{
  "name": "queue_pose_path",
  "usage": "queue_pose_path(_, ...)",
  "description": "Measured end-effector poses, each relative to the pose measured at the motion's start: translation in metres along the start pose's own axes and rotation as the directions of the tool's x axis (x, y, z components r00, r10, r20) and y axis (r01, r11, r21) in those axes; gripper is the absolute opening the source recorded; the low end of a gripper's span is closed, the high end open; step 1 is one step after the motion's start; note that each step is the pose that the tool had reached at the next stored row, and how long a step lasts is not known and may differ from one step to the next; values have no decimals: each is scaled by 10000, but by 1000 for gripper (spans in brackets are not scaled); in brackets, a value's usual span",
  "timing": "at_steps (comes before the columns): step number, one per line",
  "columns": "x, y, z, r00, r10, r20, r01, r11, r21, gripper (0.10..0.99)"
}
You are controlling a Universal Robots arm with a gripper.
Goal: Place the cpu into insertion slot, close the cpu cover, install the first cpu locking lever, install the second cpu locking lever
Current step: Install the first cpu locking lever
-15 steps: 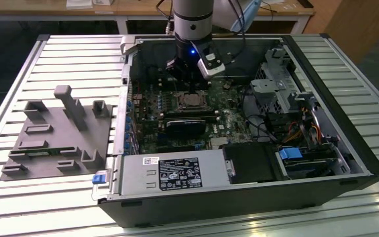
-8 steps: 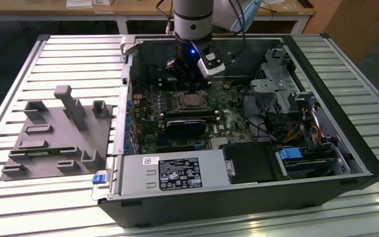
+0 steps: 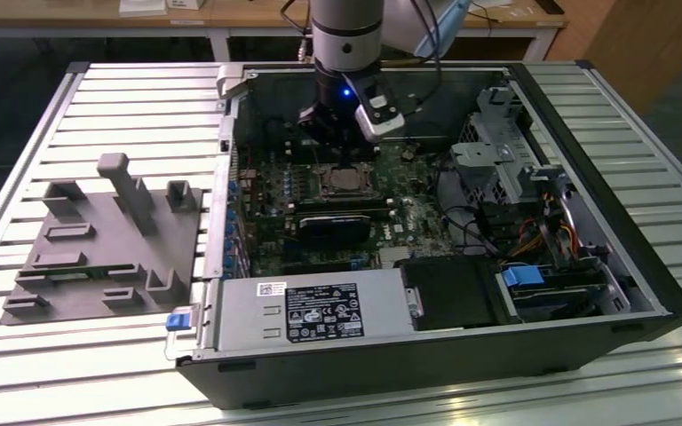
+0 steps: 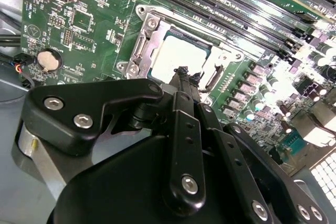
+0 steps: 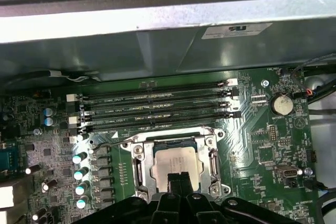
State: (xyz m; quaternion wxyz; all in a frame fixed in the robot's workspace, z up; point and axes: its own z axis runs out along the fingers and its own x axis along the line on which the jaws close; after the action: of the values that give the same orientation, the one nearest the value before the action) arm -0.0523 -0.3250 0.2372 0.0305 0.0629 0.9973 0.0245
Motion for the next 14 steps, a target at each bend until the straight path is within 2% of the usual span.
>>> queue_pose_path(8,161,-20,-10,10000,-2,21,2,10000,-4,102)
queue_pose_path(14,309,-39,-19,10000,-3,56,3,10000,-9,102)
